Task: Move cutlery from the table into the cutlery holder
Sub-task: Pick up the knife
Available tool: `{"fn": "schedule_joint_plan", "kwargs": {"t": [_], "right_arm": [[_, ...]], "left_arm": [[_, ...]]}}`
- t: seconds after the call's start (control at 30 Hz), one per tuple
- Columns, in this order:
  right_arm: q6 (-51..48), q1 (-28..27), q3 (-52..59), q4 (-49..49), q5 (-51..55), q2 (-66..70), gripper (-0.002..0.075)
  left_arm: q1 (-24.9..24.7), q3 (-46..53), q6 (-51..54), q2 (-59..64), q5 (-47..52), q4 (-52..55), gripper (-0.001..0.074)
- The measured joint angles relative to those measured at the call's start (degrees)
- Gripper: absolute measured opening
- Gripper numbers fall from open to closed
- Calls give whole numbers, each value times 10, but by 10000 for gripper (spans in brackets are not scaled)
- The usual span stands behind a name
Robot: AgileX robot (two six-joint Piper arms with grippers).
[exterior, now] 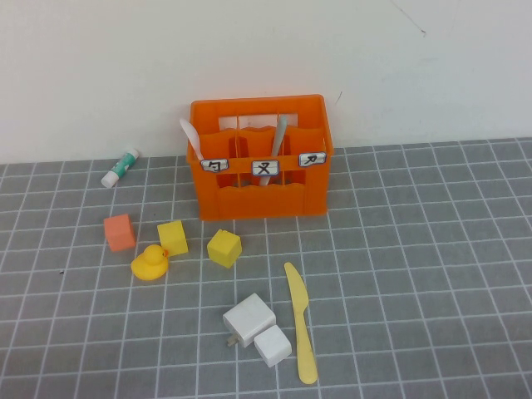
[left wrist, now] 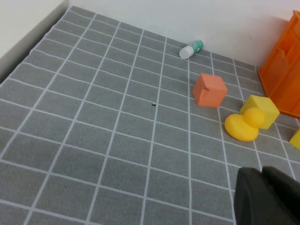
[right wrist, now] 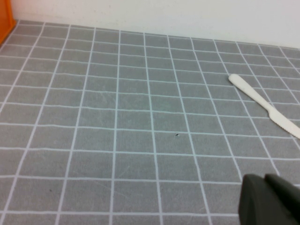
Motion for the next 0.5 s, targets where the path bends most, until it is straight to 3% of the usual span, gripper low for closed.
{"fn": "schedule_joint_plan", "kwargs": {"t": [0.5], "right_arm": [[14, 0, 0, 0, 0, 0, -3]], "left_arm": [[0, 0, 0, 0, 0, 0, -1]]}}
